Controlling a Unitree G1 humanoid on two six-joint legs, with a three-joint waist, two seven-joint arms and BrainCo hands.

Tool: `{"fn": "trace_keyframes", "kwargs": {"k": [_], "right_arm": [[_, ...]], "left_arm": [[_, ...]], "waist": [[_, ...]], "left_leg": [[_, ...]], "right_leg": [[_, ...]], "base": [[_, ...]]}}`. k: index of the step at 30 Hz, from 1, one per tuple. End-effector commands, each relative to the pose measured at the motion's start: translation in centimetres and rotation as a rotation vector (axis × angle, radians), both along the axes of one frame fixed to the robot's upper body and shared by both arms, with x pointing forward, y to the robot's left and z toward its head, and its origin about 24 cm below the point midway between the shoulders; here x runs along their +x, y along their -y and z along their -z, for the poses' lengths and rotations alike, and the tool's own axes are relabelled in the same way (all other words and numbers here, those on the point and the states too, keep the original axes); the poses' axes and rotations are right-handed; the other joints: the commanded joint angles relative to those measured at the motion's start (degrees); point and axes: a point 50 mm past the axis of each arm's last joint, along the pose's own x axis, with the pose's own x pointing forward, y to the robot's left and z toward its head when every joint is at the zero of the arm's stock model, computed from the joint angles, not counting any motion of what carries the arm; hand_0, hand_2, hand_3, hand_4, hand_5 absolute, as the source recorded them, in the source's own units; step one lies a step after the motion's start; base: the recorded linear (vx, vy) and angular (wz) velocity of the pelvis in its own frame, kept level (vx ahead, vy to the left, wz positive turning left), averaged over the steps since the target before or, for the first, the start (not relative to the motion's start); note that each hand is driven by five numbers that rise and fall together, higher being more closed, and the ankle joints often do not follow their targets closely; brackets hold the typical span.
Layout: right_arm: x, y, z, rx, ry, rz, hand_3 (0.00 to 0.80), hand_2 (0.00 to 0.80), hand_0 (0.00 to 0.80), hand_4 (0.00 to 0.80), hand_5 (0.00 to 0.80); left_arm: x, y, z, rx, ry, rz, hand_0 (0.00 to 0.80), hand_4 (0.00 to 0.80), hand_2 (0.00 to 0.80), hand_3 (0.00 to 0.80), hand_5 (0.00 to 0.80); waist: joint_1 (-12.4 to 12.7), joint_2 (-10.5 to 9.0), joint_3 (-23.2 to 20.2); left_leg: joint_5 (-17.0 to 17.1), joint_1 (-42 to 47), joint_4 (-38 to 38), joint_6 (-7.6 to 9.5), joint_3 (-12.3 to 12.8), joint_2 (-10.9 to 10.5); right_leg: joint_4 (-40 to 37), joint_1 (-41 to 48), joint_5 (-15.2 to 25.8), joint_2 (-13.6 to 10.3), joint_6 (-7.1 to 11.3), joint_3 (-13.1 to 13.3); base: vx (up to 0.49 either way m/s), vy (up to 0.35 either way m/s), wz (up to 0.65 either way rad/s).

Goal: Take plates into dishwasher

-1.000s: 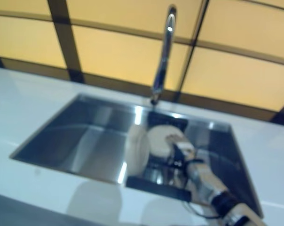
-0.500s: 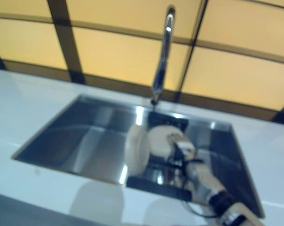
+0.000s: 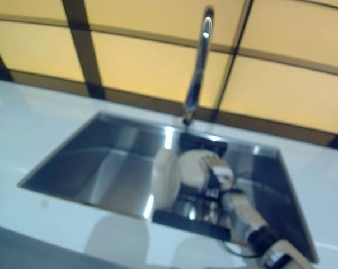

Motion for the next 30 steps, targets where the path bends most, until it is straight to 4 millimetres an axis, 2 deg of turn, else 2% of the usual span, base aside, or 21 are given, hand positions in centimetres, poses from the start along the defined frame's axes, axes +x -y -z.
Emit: {"fn": "trace_keyframes", "kwargs": {"k": [1, 15, 30], "right_arm": [[1.1, -1.6, -2.5, -0.071, 0.116, -0.04, 0.0, 0.0, 0.0, 0.0, 0.0], [1.1, -1.8, -2.2, -0.102, 0.145, -0.057, 0.0, 0.0, 0.0, 0.0, 0.0], [0.7, -1.9, 0.2, -0.186, 0.0, -0.074, 0.0, 0.0, 0.0, 0.0, 0.0]], "left_arm": [[1.4, 0.5, -0.2, 0.02, -0.003, 0.086, 0.0, 0.0, 0.0, 0.0, 0.0], [1.8, 0.6, -0.4, 0.024, 0.006, 0.095, 0.0, 0.0, 0.0, 0.0, 0.0], [2.4, 0.1, -0.7, 0.031, 0.023, 0.088, 0.0, 0.0, 0.0, 0.0, 0.0]], "waist": [[1.04, -0.95, -0.71], [1.27, -1.17, -0.56], [1.2, -1.82, -0.17]], "left_leg": [[-4.69, -0.81, 1.86, 4.37, 0.69, -2.36], [-4.56, -1.31, 1.68, 4.45, 0.31, -2.51], [-4.32, -1.72, 1.33, 4.53, 0.51, -2.32]], "right_leg": [[5.89, -2.81, -2.08, -1.73, 2.38, 1.31], [5.79, -3.3, -1.89, -1.64, 2.45, 1.18], [5.88, -3.8, -1.6, -1.65, 2.74, 1.04]], "base": [[0.0, -0.002, 0.06], [-0.001, -0.003, 0.02], [0.0, 0.0, 0.0]]}}
